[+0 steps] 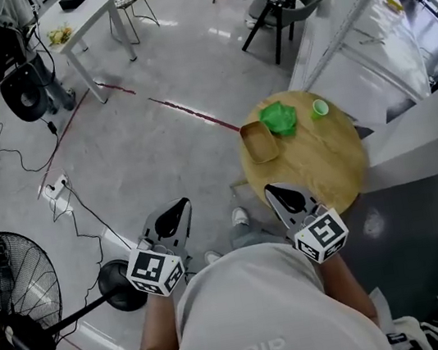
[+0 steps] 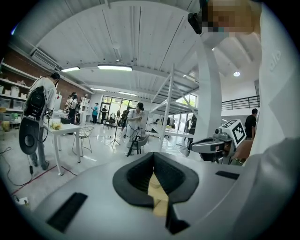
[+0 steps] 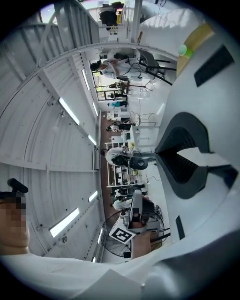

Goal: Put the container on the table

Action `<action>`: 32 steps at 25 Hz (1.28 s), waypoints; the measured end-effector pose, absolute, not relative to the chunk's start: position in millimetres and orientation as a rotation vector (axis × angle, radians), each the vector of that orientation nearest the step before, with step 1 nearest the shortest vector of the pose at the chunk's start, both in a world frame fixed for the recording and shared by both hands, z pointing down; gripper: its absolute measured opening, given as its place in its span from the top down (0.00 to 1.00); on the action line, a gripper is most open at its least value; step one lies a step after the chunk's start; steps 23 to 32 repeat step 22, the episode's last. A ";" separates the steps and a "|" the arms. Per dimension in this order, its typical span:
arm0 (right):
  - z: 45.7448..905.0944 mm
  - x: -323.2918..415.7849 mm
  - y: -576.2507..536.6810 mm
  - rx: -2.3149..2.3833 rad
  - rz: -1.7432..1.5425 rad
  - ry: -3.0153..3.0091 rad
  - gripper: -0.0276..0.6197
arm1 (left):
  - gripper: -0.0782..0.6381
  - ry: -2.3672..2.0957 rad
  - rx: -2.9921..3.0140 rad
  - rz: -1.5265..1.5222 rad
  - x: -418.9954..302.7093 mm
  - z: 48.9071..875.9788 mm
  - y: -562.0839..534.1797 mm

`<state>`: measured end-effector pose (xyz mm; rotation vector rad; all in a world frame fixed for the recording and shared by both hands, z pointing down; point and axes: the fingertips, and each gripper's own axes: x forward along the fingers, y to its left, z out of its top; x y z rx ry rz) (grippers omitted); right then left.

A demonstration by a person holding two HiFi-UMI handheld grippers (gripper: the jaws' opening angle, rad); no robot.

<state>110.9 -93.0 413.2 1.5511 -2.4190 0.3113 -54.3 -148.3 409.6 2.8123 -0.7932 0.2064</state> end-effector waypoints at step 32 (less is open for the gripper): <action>436.1 129.2 -93.2 1.561 0.420 -2.383 0.92 | 0.87 -0.744 2.796 0.245 -28.3 421.3 -145.9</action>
